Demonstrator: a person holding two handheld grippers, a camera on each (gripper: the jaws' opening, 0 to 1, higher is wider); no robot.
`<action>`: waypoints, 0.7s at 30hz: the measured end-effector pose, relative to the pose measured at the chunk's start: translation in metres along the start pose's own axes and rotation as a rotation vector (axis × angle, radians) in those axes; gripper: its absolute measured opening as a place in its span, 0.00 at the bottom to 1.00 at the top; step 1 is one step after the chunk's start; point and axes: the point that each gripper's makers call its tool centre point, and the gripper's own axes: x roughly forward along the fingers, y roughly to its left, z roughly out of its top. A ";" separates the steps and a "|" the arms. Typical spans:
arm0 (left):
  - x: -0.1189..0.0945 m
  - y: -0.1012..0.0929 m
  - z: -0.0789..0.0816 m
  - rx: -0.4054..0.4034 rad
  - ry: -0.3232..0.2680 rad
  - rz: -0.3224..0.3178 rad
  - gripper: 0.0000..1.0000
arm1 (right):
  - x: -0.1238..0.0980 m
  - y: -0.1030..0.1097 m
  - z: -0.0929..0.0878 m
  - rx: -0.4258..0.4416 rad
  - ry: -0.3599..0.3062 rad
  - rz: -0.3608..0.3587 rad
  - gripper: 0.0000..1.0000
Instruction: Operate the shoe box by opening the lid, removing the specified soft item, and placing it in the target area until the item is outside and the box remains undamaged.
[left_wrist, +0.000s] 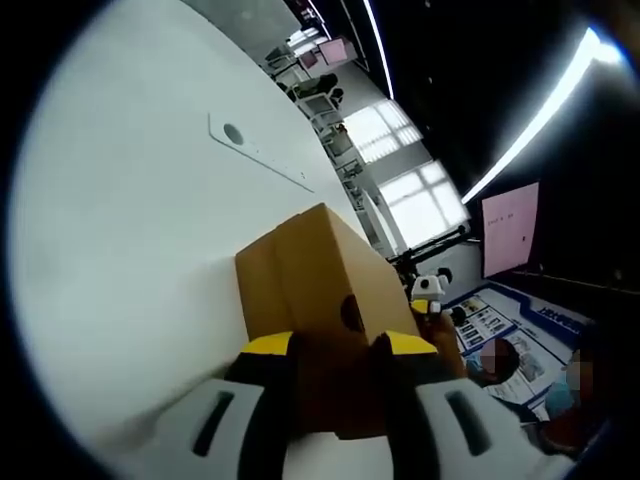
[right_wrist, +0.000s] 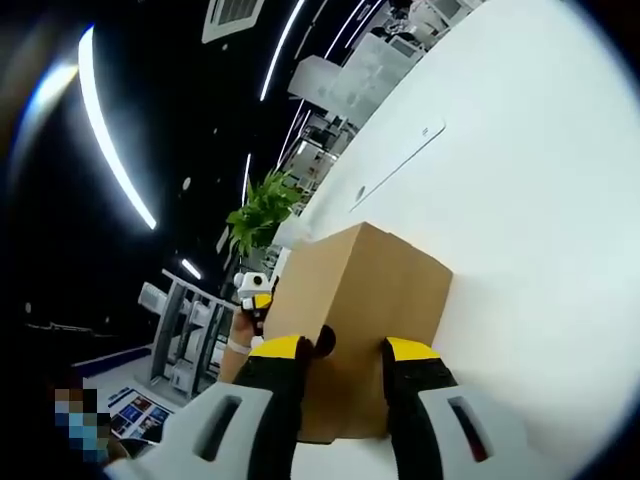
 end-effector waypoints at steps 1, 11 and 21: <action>-0.001 0.001 0.002 -0.001 0.000 0.000 0.34 | 0.000 -0.001 0.001 0.000 0.001 0.001 0.30; -0.002 0.002 0.003 -0.012 -0.025 -0.001 0.33 | 0.001 -0.002 0.005 -0.010 0.014 0.008 0.30; -0.002 -0.002 -0.005 -0.015 -0.038 0.013 0.33 | 0.003 -0.002 0.006 -0.022 0.035 0.000 0.30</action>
